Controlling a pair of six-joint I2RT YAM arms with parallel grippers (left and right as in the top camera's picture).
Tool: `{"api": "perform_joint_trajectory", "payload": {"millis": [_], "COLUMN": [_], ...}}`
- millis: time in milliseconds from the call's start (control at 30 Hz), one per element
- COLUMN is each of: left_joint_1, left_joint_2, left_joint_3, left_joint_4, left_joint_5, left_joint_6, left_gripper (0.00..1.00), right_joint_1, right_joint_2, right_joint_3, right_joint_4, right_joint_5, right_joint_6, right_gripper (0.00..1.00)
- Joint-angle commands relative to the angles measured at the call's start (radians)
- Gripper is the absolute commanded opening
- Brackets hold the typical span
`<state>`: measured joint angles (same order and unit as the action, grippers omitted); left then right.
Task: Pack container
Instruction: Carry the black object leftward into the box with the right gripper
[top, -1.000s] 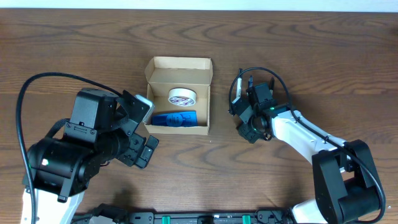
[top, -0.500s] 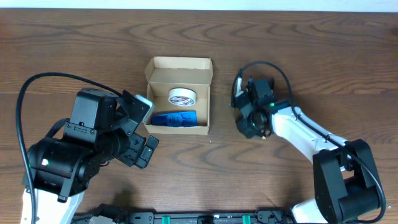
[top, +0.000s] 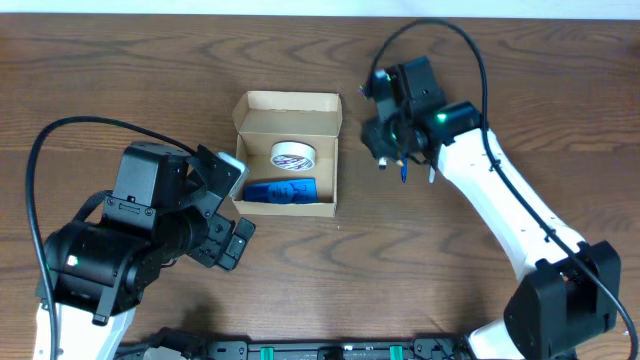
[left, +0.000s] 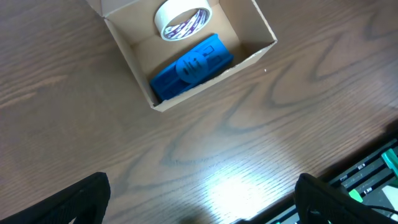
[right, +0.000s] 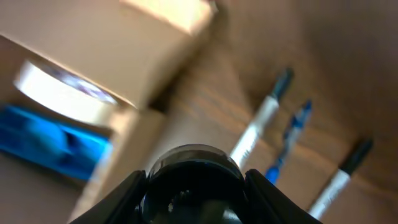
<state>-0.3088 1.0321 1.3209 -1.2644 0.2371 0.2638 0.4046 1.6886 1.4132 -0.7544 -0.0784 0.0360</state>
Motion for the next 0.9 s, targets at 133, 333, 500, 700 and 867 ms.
{"api": "perform_joint_trajectory", "payload": {"millis": [133,333,500,700,867], "left_joint_1": [0.0,0.0,0.0,0.0,0.0], "left_joint_2": [0.001,0.001,0.001,0.001,0.001], "left_joint_3": [0.017,0.017,0.017,0.017,0.017], "left_joint_4": [-0.004,-0.004,-0.004,-0.004,-0.004], "left_joint_5": [0.007,0.007,0.007,0.007,0.007], "left_joint_6": [0.013,0.013,0.013,0.013,0.013], "left_gripper": [0.95,0.95,0.95,0.95,0.95], "right_joint_1": [0.127,0.2,0.237,0.286,0.317], "right_joint_2": [0.0,0.0,0.0,0.001,0.006], "right_joint_3": [0.082,0.081,0.075,0.045,0.005], "right_joint_4": [0.041,0.071,0.078,0.077,0.09], "right_joint_5": [-0.005,0.004,0.066,0.18,0.264], "right_joint_6": [0.249,0.486,0.644,0.785,0.851], "right_gripper": [0.01,0.01,0.01,0.01,0.01]}}
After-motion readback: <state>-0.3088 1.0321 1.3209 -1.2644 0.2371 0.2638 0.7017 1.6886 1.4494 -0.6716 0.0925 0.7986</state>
